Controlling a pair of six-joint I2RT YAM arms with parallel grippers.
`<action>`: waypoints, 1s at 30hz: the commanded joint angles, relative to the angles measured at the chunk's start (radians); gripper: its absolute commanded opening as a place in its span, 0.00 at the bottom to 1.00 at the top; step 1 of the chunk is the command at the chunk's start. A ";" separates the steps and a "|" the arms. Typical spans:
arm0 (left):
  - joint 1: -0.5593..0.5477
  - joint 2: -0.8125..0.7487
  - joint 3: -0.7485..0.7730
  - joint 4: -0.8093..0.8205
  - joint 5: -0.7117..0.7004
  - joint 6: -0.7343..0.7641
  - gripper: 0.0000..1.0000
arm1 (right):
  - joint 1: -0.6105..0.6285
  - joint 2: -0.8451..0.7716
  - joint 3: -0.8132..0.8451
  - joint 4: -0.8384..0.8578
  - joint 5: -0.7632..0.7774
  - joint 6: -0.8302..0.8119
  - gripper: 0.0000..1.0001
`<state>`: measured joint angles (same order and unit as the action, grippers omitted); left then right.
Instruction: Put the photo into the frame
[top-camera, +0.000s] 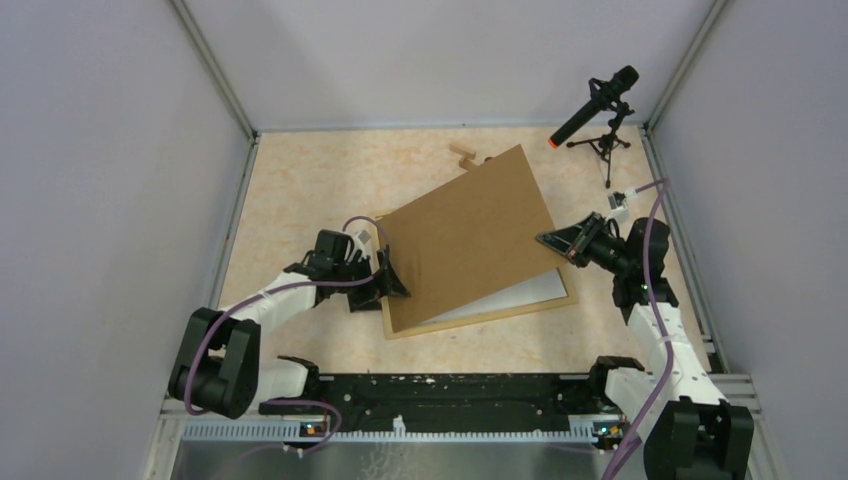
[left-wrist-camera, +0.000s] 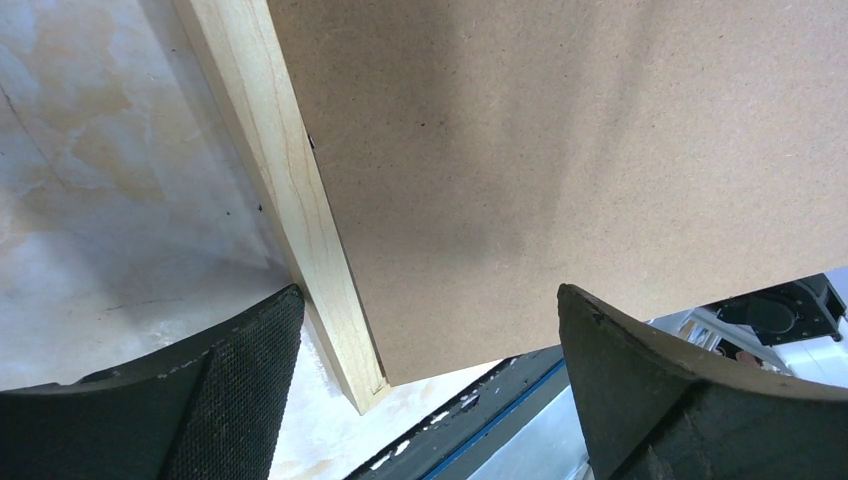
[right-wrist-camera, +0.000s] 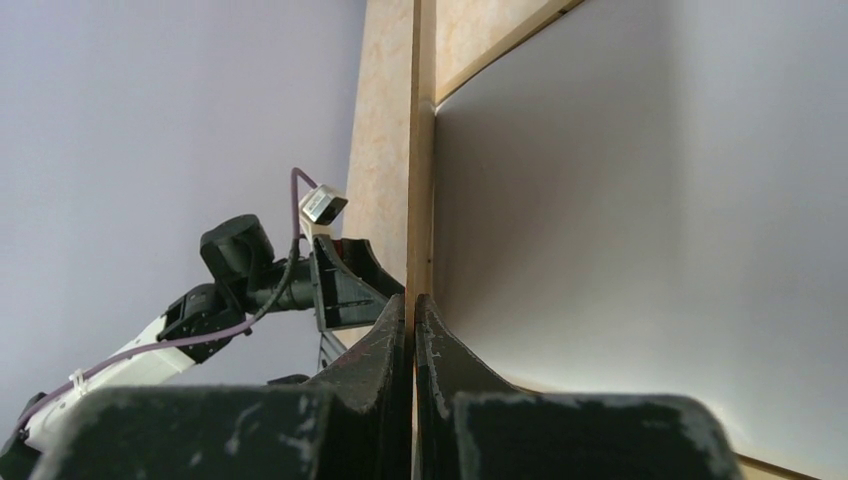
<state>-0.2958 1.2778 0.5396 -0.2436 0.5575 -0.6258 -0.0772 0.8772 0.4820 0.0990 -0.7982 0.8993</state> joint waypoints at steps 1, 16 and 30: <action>0.002 -0.029 -0.015 0.055 0.033 -0.001 0.99 | -0.009 -0.003 0.036 0.085 0.008 0.004 0.00; 0.167 -0.059 -0.104 0.151 0.214 -0.061 0.99 | -0.022 0.041 -0.002 0.205 -0.022 0.044 0.00; 0.175 -0.021 -0.125 0.233 0.278 -0.100 0.99 | 0.071 0.059 -0.017 0.004 -0.014 -0.100 0.00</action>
<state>-0.1188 1.2613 0.3943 -0.0639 0.7956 -0.7307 -0.0540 0.9367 0.4450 0.1944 -0.7795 0.9039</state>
